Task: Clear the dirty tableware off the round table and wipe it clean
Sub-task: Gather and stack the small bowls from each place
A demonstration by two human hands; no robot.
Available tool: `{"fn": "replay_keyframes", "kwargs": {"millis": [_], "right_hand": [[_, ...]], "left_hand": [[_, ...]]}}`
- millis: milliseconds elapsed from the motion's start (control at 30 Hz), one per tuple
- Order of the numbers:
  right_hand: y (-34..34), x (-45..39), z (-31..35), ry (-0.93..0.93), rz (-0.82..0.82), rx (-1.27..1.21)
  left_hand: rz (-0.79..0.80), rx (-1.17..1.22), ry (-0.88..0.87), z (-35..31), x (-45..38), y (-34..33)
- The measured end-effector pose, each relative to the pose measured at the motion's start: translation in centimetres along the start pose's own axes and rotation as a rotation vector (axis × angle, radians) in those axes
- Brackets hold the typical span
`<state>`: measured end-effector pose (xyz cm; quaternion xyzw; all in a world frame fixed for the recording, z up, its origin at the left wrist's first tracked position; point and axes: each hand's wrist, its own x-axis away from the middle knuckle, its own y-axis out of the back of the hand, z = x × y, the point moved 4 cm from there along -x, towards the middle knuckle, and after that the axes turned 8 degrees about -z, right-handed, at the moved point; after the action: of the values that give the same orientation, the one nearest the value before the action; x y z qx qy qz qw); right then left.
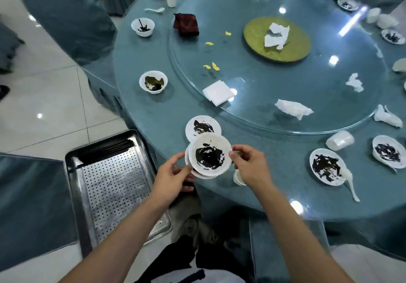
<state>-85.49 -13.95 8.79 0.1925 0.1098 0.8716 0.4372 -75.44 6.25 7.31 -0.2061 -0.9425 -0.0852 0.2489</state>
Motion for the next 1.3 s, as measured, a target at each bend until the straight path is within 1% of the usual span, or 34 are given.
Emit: {"fn": "replay_keyframes", "kwargs": {"millis": [200,333,467,600,733,933,1100,1167,1300], "right_hand": [[-2.6,1.5,0.3,0.087,0.083,0.128],[-4.8,3.1,0.3,0.112,0.220,0.150],[-7.3,6.2,0.1,0.150,0.332,0.169],[-10.2,10.6,1.1,0.251,0.434,0.214],[-13.0,15.3,2.6,0.366,0.562,0.246],[-18.4,22.6,5.7,0.416,0.745,0.230],[-24.3,29.1,7.7,0.481,0.749,0.232],[-26.9,31.8,8.0,0.588,0.721,0.306],[-32.2,37.4,8.3,0.883,0.636,0.476]], "left_hand": [[-0.030,0.065,0.023,-0.2,2.6,2.6],[-0.106,0.116,0.040,0.6,5.7,4.6],[-0.219,0.179,0.077,2.5,9.3,7.5],[-0.347,0.136,0.012,4.3,13.6,10.8],[-0.504,0.209,0.002,5.5,17.6,14.8],[-0.692,0.272,-0.017,7.7,22.1,21.9],[-0.763,0.315,-0.029,9.4,26.4,29.8],[-0.794,0.332,-0.023,10.3,27.9,33.7],[-0.828,0.327,-0.023,12.1,30.5,41.5]]}}
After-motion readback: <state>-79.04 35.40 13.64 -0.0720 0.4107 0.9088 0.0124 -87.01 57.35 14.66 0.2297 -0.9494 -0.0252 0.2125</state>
